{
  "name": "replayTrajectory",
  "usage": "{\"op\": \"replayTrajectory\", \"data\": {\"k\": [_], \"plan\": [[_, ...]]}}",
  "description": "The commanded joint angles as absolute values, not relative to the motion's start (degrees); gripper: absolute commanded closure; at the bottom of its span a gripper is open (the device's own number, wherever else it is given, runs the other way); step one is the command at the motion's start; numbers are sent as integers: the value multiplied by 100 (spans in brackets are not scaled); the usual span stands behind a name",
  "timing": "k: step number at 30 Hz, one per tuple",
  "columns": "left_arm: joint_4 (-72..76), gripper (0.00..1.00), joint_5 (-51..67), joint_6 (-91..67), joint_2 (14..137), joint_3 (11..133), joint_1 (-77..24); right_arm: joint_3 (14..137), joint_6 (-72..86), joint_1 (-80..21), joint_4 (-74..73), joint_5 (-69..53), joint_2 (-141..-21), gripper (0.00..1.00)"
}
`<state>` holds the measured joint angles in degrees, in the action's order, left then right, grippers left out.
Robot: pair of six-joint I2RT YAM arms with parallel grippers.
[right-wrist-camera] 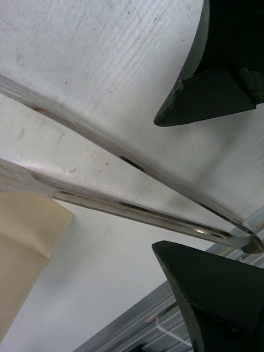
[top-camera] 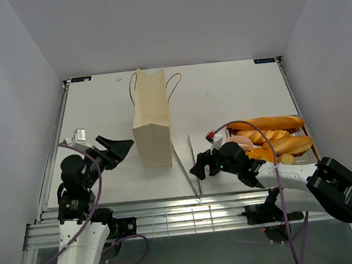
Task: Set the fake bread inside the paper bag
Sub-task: Adjust the clamp at the center of the board.
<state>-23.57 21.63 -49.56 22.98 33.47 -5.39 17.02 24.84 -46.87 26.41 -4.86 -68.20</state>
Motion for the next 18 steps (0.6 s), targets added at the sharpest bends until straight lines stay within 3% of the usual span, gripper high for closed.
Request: {"op": "replayTrajectory", "data": {"k": [1, 9, 18], "plan": [[-2443, 9, 2215, -4983, 2206, 3489, -536, 1617, 2320, -5167, 3032, 849, -6688, 10], [-2505, 9, 2215, -4966, 2180, 3472, -536, 1669, 2443, -6073, 3366, 2582, -7338, 10], [-2637, 9, 2188, -4904, 2153, 3603, -536, 1468, 2417, -6767, 4481, 3267, -8086, 10]]}}
